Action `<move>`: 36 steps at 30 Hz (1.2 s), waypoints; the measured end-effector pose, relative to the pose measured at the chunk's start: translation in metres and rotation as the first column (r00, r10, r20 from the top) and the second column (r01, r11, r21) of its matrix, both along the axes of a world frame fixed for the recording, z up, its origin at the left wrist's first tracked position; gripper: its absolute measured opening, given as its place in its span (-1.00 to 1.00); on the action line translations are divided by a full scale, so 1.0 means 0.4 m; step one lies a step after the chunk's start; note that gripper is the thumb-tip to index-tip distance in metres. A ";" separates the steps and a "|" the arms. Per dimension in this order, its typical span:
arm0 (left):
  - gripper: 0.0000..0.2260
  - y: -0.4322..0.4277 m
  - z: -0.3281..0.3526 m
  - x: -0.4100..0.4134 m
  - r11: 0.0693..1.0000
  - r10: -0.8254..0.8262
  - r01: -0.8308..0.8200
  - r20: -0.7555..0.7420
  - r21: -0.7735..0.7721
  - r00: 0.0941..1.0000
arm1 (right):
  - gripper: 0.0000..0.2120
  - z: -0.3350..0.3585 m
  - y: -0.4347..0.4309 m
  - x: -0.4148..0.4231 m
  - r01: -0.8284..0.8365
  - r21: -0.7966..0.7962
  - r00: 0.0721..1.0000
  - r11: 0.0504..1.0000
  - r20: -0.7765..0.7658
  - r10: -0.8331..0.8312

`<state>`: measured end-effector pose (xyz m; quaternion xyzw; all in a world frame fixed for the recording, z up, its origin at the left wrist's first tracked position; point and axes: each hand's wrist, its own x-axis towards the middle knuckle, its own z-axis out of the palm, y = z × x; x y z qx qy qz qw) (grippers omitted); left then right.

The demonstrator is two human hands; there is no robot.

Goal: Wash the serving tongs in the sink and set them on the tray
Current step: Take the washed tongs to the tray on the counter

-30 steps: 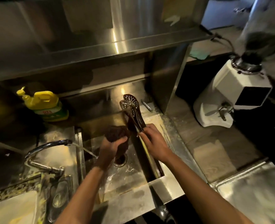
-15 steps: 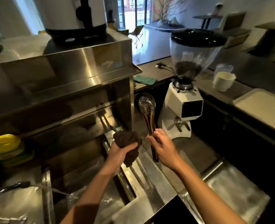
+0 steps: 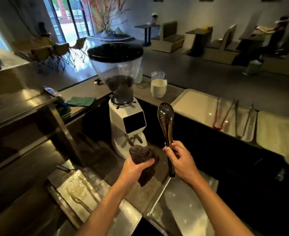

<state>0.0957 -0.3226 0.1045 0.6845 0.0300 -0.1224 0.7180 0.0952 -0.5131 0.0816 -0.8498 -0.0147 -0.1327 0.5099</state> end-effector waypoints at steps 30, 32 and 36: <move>-0.84 -0.517 0.127 0.323 0.986 -0.012 0.017 0.032 -0.166 0.999 | -0.68 0.215 -0.478 0.404 0.487 -0.391 0.835 0.781 -0.053 -0.547; -0.83 -0.526 0.131 0.336 0.986 -0.007 0.011 0.027 -0.169 1.000 | -0.61 0.210 -0.486 0.456 0.480 -0.422 0.825 0.769 -0.080 -0.559; -0.80 -0.535 0.121 0.357 0.984 0.047 -0.053 -0.035 -0.169 0.998 | -0.56 0.189 -0.500 0.518 0.471 -0.492 0.784 0.732 -0.146 -0.603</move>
